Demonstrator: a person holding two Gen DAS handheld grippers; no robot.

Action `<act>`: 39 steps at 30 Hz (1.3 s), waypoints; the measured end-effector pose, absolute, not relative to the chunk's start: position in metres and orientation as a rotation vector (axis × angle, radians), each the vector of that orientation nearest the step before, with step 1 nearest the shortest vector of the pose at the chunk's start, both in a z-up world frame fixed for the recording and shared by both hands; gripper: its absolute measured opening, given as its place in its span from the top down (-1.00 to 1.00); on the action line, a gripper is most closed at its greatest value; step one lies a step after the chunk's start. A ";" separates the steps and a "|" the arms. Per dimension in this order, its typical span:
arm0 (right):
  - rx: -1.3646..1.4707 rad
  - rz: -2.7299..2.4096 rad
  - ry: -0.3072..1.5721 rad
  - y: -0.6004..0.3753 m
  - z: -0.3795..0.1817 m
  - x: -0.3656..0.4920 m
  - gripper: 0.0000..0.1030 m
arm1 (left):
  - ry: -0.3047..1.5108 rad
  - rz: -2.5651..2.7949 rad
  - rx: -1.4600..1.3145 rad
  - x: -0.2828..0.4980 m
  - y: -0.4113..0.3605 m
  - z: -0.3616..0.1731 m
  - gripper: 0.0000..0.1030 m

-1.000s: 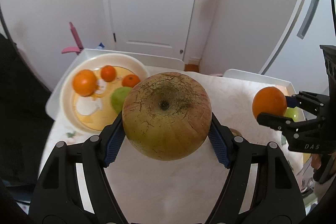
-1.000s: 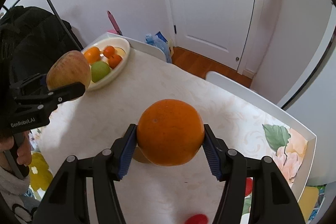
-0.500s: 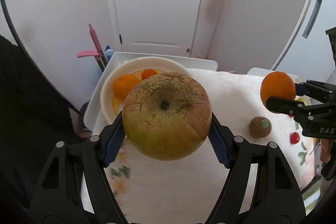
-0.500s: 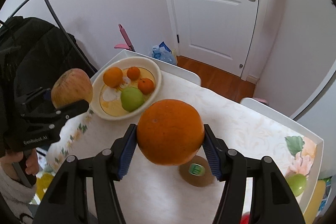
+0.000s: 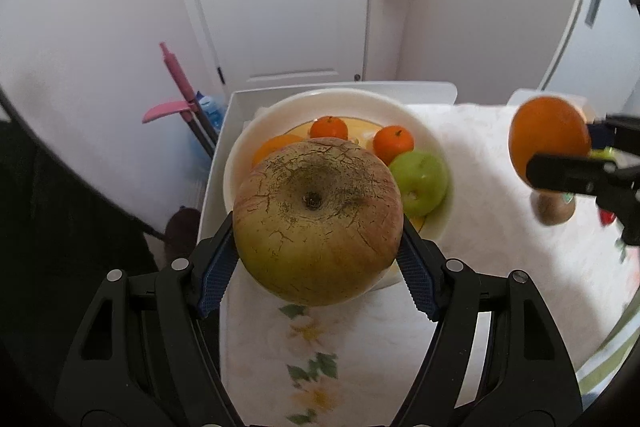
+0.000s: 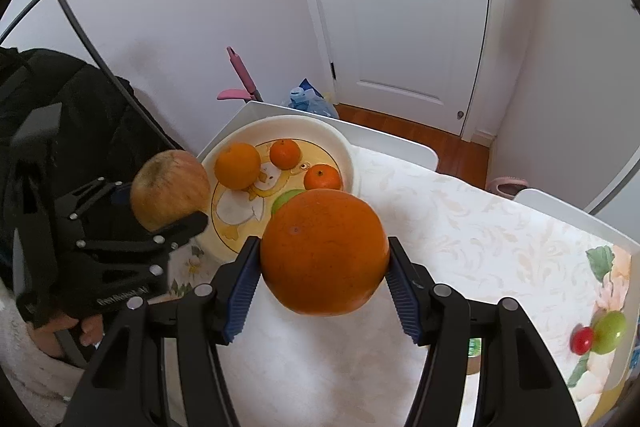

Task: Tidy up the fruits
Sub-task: 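Carry the pear into the duck plate and open the left tool, then lower the big orange into the plate with the right tool and open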

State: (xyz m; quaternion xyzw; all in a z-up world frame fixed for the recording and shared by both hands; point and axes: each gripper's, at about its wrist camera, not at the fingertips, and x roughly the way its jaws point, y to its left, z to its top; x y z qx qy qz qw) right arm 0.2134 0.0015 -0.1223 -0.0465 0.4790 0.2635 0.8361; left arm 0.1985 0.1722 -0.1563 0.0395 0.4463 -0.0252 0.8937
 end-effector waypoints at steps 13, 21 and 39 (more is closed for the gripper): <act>-0.082 0.490 1.052 0.017 -0.137 0.233 -0.10 | 0.989 -0.130 0.167 0.222 0.169 -0.188 -0.53; -0.073 0.492 1.049 0.019 -0.130 0.240 -0.10 | 0.921 -0.156 0.108 0.213 0.183 -0.167 -1.00; -0.151 0.611 1.035 0.051 -0.125 0.260 -0.10 | 0.900 -0.024 -0.016 0.194 0.213 -0.146 -1.00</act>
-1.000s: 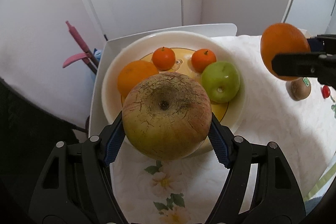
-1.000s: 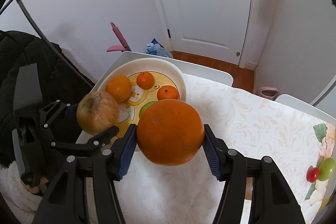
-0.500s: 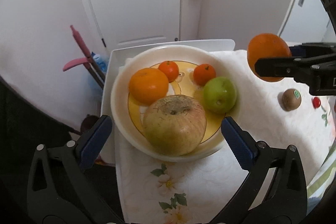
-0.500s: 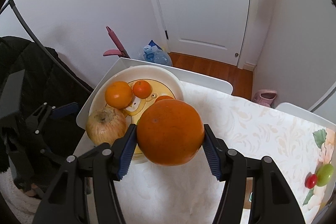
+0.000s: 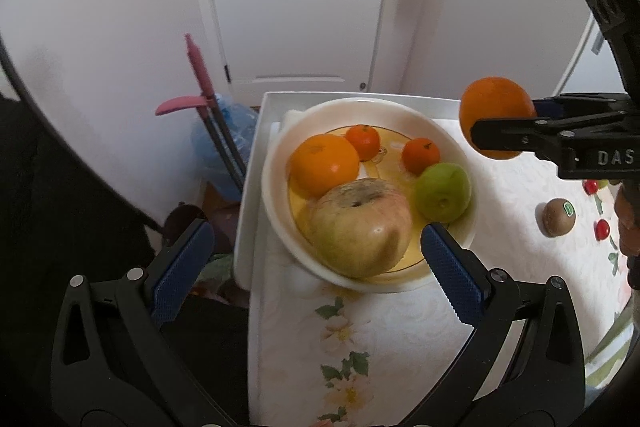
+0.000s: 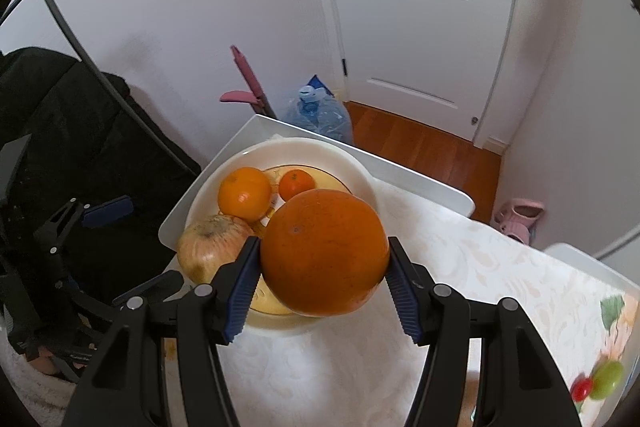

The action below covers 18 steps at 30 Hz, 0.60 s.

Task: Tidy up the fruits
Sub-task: 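Lower the big orange into the plate with the right tool and open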

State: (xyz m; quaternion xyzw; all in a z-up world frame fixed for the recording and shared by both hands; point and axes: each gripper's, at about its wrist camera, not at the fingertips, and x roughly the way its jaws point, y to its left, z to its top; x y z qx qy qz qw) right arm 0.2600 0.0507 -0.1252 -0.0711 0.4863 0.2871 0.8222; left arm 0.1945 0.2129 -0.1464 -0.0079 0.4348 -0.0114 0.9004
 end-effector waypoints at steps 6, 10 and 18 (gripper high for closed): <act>-0.177 0.673 1.047 0.075 -0.136 0.275 -0.09 | 0.900 0.019 -0.049 0.186 0.225 -0.145 -1.00; -0.181 0.714 1.070 0.089 -0.151 0.286 -0.09 | 0.901 0.038 -0.059 0.182 0.228 -0.147 -1.00; -0.180 0.729 1.099 0.102 -0.175 0.298 -0.10 | 0.906 0.049 -0.068 0.183 0.225 -0.154 -1.00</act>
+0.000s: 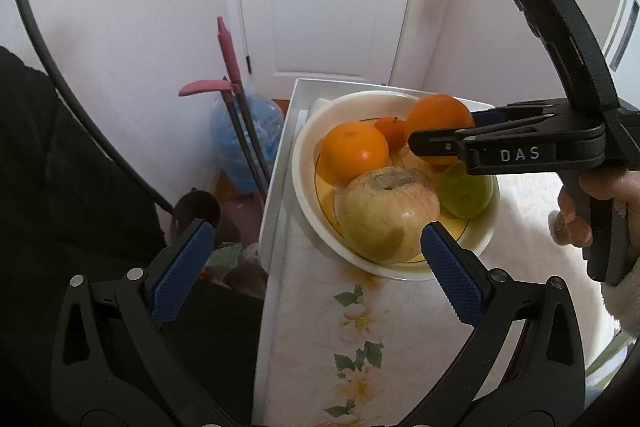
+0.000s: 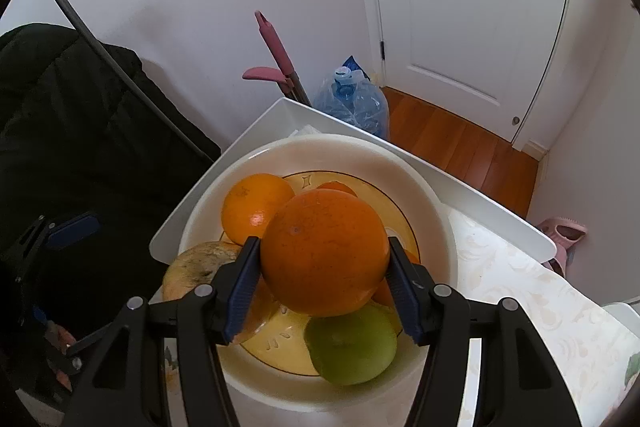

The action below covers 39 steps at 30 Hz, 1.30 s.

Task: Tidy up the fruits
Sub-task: 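Lower the big orange into the plate with the right tool and open, then grasp the kiwi with the left tool while the right tool grasps the green apple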

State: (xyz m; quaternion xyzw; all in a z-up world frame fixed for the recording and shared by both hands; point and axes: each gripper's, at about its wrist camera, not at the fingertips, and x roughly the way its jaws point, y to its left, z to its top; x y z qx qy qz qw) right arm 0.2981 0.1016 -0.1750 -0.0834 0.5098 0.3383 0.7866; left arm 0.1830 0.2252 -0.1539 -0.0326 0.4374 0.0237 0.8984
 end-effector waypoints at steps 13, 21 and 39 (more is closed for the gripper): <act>-0.123 0.724 1.029 0.089 -0.157 0.290 -0.90 | 0.900 0.054 -0.065 0.178 0.218 -0.147 -1.00; -0.114 0.703 1.003 0.081 -0.144 0.275 -0.99 | 0.879 0.057 -0.034 0.168 0.217 -0.136 -1.00; -0.041 0.509 0.937 0.007 -0.084 0.211 -0.99 | 0.825 -0.062 0.034 0.147 0.180 -0.089 -1.00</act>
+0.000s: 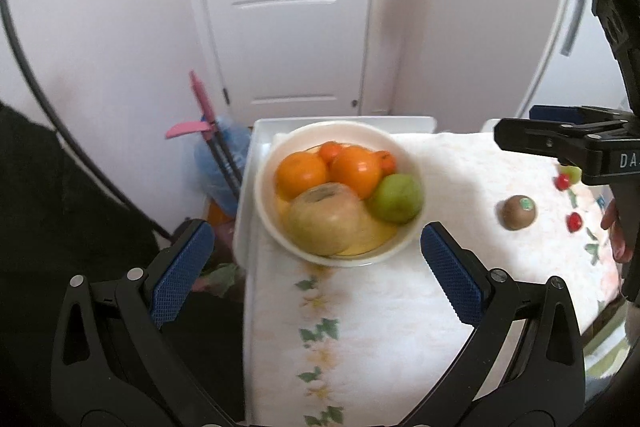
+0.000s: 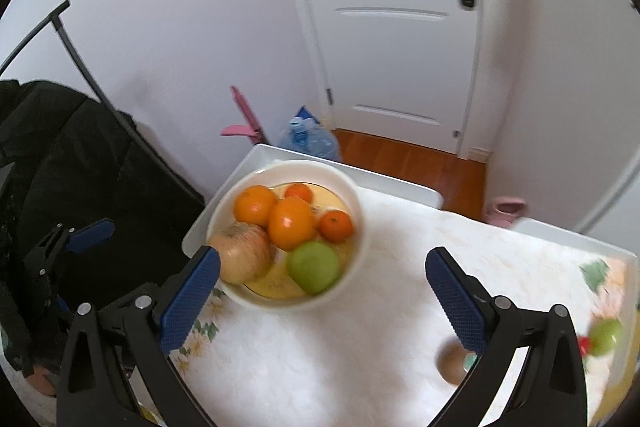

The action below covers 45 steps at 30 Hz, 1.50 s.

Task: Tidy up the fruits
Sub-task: 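Grasp the kiwi with the left tool while the right tool grasps the green apple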

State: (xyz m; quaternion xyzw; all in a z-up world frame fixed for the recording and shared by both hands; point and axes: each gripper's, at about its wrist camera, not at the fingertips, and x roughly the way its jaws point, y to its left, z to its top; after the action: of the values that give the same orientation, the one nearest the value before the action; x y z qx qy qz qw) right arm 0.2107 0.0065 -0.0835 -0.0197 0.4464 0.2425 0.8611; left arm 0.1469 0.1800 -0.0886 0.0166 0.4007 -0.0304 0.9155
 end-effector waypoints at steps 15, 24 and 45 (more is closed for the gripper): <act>0.008 0.346 0.910 -0.157 -0.058 0.163 -0.99 | 0.799 -0.115 0.046 0.137 0.053 -0.073 -1.00; -0.045 0.319 0.926 -0.256 -0.075 0.165 -0.99 | 0.848 -0.091 0.016 0.150 -0.028 -0.103 -1.00; -0.179 0.475 1.025 -0.336 -0.179 0.227 -0.97 | 0.968 -0.019 0.025 0.204 -0.097 -0.216 -0.96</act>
State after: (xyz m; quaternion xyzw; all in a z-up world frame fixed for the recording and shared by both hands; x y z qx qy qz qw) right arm 0.2265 -0.3360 -0.1792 -0.0849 0.4849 0.2248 0.8409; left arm 0.2042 -0.0975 -0.2160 0.0122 0.4653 -0.0093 0.8850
